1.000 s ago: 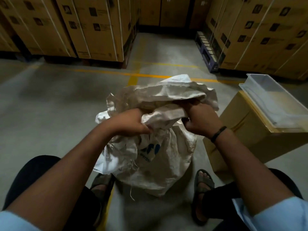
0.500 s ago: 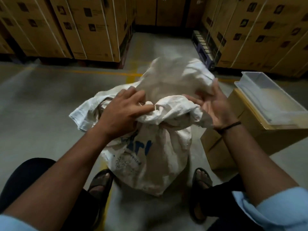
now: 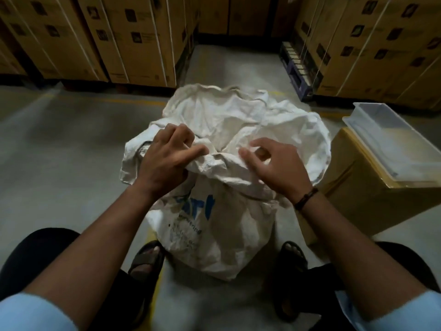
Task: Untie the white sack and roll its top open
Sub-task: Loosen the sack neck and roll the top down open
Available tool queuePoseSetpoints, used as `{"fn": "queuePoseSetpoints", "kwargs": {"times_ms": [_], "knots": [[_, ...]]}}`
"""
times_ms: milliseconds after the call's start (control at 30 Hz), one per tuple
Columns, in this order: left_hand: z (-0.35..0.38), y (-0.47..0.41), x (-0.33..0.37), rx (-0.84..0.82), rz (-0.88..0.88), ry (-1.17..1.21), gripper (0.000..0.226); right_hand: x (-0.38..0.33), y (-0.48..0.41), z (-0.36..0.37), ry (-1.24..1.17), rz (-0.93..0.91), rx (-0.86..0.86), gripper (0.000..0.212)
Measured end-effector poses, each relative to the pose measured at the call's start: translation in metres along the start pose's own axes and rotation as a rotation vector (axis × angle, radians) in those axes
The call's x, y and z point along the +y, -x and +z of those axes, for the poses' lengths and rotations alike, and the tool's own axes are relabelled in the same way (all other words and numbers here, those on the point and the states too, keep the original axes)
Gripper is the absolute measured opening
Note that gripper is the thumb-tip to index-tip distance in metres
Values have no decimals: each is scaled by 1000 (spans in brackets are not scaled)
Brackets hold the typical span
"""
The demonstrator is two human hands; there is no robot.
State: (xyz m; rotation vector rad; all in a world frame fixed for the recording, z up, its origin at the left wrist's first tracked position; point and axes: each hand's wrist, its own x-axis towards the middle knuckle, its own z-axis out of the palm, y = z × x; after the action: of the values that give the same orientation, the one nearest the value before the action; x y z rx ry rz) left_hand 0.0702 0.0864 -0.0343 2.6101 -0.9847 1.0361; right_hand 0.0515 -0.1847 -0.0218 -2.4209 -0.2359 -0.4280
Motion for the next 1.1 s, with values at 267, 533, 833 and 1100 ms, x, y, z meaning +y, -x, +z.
{"fn": "queuePoseSetpoints", "kwargs": {"times_ms": [267,533,833,1100], "knots": [[-3,-6,9,-75,-77,127,33,-12,5,27,379,-371,1,58],[-31,-18,19,-527,-459,665,57,-12,12,41,402,-694,339,37],[-12,-10,24,-466,-214,212,50,-11,11,25,-226,-249,-641,103],[-4,-15,39,-433,-163,205,70,4,4,41,411,-492,16,28]]}}
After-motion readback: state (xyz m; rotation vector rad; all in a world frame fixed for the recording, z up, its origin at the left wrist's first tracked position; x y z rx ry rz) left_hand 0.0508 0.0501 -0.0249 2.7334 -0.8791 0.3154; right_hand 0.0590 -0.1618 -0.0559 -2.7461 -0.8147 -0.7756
